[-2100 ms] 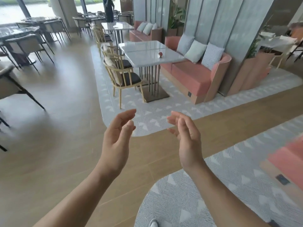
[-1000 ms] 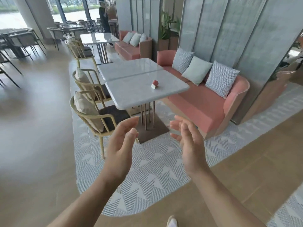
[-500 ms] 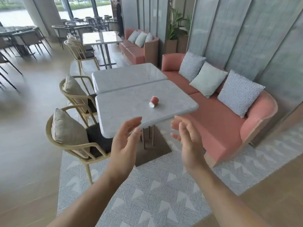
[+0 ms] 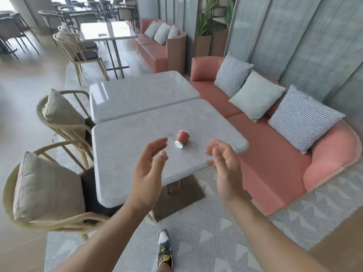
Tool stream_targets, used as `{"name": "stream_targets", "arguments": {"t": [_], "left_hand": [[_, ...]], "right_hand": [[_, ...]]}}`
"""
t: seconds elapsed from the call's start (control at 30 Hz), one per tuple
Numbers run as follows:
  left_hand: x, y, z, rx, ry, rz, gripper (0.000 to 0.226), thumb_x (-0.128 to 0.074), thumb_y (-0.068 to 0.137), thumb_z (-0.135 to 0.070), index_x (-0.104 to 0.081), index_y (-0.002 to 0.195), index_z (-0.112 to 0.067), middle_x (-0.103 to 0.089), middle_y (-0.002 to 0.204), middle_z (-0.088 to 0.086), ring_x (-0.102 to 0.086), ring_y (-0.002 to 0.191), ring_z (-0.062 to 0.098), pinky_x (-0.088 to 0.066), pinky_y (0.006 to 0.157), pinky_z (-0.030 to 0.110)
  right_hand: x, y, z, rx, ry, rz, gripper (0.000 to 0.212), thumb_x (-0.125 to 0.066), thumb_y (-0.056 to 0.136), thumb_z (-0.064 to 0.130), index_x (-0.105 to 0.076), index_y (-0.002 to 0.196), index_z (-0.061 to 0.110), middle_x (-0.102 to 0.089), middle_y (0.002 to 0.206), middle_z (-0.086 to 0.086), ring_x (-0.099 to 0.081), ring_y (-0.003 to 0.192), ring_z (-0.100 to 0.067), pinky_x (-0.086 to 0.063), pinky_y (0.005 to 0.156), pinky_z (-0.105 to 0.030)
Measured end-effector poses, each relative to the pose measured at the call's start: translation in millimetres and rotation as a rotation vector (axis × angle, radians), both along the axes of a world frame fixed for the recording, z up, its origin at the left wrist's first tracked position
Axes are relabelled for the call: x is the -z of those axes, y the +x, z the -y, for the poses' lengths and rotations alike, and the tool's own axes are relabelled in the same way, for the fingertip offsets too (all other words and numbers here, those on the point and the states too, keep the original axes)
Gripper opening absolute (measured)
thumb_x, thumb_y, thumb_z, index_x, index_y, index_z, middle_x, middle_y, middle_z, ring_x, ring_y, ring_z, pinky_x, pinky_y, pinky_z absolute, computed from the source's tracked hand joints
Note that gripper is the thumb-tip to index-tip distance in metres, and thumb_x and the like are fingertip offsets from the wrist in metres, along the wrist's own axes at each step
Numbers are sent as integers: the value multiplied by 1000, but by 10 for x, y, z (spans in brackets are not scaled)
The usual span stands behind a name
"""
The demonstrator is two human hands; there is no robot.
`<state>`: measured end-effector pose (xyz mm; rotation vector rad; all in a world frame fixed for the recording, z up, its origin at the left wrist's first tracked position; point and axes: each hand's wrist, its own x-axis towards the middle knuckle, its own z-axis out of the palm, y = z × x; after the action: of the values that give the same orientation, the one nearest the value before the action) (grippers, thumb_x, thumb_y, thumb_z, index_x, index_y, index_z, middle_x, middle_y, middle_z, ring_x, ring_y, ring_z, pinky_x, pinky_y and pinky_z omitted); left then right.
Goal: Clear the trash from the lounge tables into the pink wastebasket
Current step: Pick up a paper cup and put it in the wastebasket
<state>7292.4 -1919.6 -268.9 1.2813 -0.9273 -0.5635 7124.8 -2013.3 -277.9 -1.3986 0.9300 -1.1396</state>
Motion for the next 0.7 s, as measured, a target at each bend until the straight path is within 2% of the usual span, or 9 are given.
{"name": "stream_targets", "arguments": {"t": [0.07, 0.2, 0.33, 0.43, 0.5, 0.53, 0.57, 0.63, 0.7], "left_hand": [[97, 311, 433, 14, 13, -9, 40, -54, 95, -50, -66, 129, -32, -69, 133, -16, -62, 132, 10, -52, 110, 54], [297, 908, 1216, 28, 54, -8, 38, -55, 96, -48, -64, 128, -32, -68, 135, -15, -62, 133, 12, -50, 111, 59], [565, 1293, 1748, 52, 128, -45, 39, -55, 96, -47, -63, 131, -31, -67, 137, -12, -60, 135, 14, -49, 112, 59], [813, 1473, 2067, 70, 174, -64, 36, -56, 97, -46, -63, 130, -34, -67, 138, -13, -59, 136, 15, -50, 110, 57], [957, 1545, 2251, 84, 204, -79, 37, -56, 97, -46, -62, 131, -34, -66, 139, -13, -59, 136, 16, -51, 109, 55], [1032, 1578, 2338, 87, 216, -85, 38, -56, 97, -46, -61, 132, -33, -66, 140, -13, -59, 136, 17, -52, 108, 52], [1103, 1605, 2419, 90, 228, -88, 39, -56, 97, -45, -61, 133, -32, -65, 140, -13, -59, 136, 17, -53, 107, 48], [1245, 1652, 2554, 98, 257, -86, 40, -56, 96, -44, -59, 135, -34, -64, 141, -13, -59, 136, 17, -52, 103, 34], [1346, 1667, 2610, 105, 276, -78, 39, -56, 96, -42, -58, 135, -38, -64, 142, -13, -59, 136, 17, -50, 100, 22]], "right_hand": [[107, 298, 398, 30, 31, -23, 48, -57, 87, 68, -65, 122, 36, -70, 123, 7, -67, 119, -9, -57, 102, -40], [343, 851, 1118, 98, 105, -78, 41, -60, 86, 68, -64, 118, 43, -70, 120, 14, -65, 119, -8, -53, 106, -51], [684, 1264, 1660, 189, 210, -125, 34, -66, 86, 54, -64, 116, 37, -67, 117, 11, -64, 101, 8, -54, 103, -54], [1021, 1518, 2060, 230, 317, -222, 40, -68, 85, 53, -63, 120, 35, -66, 124, 1, -64, 101, 2, -57, 97, -45], [1281, 1655, 2323, 252, 353, -335, 42, -71, 91, 50, -61, 128, 33, -62, 129, -4, -61, 100, 0, -51, 85, -24], [1418, 1721, 2454, 259, 385, -394, 46, -72, 94, 46, -59, 135, 31, -59, 132, -6, -60, 101, -5, -45, 81, -19], [1552, 1785, 2569, 257, 426, -443, 54, -72, 95, 44, -54, 143, 27, -57, 135, -8, -60, 107, -12, -44, 82, -19], [1806, 1914, 2773, 241, 506, -526, 75, -74, 93, 42, -39, 156, 21, -50, 145, -14, -57, 125, -25, -43, 95, -28], [2006, 2035, 2918, 226, 547, -612, 94, -75, 91, 45, -22, 163, 16, -43, 153, -18, -53, 136, -34, -42, 101, -35]]}}
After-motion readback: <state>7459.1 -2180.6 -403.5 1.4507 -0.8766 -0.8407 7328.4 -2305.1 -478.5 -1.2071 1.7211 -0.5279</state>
